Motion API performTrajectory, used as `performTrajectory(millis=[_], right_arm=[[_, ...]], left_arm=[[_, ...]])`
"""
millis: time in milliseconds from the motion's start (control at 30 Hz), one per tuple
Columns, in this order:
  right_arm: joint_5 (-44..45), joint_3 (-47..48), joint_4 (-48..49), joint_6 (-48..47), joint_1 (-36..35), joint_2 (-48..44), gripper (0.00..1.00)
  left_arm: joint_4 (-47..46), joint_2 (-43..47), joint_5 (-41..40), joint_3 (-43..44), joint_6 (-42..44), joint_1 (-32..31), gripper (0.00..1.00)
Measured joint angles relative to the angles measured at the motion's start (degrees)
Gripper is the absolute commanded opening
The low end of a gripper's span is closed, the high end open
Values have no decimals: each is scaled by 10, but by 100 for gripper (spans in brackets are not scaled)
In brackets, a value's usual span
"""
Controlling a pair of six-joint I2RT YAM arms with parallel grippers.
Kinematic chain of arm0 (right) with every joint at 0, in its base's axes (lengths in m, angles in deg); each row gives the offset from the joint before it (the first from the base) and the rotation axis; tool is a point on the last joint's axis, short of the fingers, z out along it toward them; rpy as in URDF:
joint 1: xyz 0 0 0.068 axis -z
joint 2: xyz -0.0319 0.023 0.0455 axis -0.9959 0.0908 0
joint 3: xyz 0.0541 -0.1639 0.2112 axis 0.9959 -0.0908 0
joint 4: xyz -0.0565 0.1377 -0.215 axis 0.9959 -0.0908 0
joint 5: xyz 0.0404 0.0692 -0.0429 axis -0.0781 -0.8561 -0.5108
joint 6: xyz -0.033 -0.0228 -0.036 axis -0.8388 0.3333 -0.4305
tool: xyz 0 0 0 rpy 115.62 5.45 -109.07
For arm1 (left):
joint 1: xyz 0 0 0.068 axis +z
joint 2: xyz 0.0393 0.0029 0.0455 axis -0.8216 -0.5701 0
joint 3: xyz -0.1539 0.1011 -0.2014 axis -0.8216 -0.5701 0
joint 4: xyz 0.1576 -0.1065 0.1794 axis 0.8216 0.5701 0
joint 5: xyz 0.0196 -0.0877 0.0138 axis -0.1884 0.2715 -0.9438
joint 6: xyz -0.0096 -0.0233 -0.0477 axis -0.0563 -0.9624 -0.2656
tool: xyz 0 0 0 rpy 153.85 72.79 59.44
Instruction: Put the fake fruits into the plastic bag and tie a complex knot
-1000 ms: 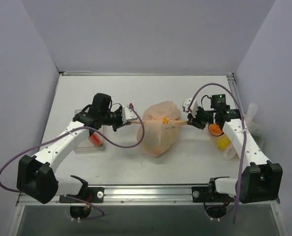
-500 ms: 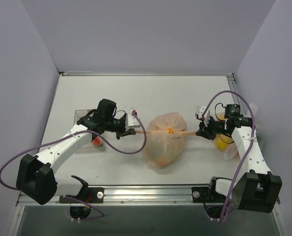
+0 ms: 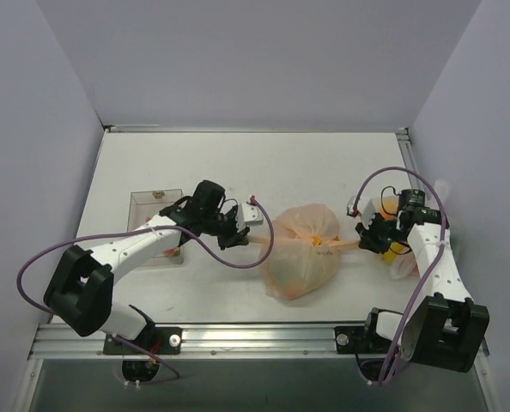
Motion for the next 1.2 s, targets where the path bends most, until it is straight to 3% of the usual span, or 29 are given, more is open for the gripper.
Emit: performTrajectory(millis=[33,67,100,133,167,200,233,367,500,633,767,967,1200], right_arm=[[21,2,0,0,5,-2,12],[41,5,-2,2,13,-2,23],[69,12,-3,4,21,-2,49],[91,23,-5,8,28,-2,61],[109,39,-10,9,36,-1,83],[117,51,-16,11,40,-1,88],[124,70,-24,12,41,-2,94],[117,123,-57,26,41,-12,98],[87,189,-102,78,32,-31,100],[53,282,-118,186,0,-27,100],[66,343,-105,339,-88,-7,100],[73,282,-43,507,-200,6,100],[102,106,36,577,-290,-37,100]], left_arm=[[5,1,-8,2,-5,2,31],[11,3,-16,4,-9,5,49],[23,5,-29,6,-11,9,55],[36,9,-38,6,-18,14,63],[50,12,-45,7,-22,20,78],[65,15,-51,9,-25,25,95],[91,23,-57,16,-36,31,97],[135,64,-48,34,-52,59,97],[173,122,-14,85,-102,138,97],[209,126,5,177,-163,230,97],[244,113,12,235,-231,311,97],[270,121,-71,220,-260,340,97],[285,194,-147,96,-253,327,97]])
